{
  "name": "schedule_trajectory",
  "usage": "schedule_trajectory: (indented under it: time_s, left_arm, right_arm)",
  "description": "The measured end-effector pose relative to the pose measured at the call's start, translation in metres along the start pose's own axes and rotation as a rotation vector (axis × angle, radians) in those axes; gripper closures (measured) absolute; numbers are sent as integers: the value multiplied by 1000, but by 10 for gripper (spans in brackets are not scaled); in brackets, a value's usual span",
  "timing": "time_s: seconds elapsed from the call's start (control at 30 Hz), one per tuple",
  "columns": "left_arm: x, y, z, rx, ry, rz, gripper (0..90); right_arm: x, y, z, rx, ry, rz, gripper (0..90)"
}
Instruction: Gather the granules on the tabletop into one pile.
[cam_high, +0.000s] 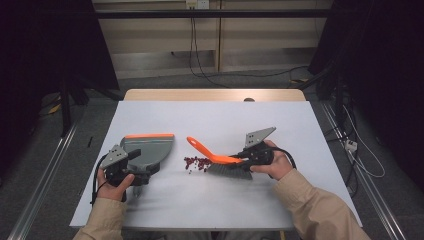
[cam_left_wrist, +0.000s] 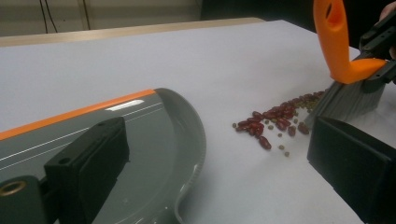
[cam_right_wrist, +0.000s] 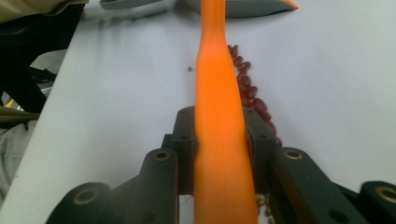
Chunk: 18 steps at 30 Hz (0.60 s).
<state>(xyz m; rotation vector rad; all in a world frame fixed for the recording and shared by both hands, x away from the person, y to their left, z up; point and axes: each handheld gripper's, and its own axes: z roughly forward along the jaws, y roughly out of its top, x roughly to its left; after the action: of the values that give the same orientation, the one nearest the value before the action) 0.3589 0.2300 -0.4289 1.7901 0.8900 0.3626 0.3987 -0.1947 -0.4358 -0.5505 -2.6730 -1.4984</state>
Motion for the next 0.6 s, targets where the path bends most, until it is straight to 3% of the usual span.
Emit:
schedule_trajectory:
  time_s: [0.1, 0.27, 0.37, 0.6]
  left_arm:
    - [0, 0, -1, -2, -1, 2, 52]
    - [1, 0, -1, -1, -4, 2, 52]
    - [0, 0, 0, -3, -5, 2, 52]
    - [0, 1, -2, -7, -3, 4, 52]
  right_arm:
    - [-3, 1, 1, -17, 14, 16, 716]
    - [9, 11, -1, -70, -6, 40, 716]
    - [17, 21, -1, -107, -63, 62, 716]
    - [31, 32, 17, -171, -212, 185, 716]
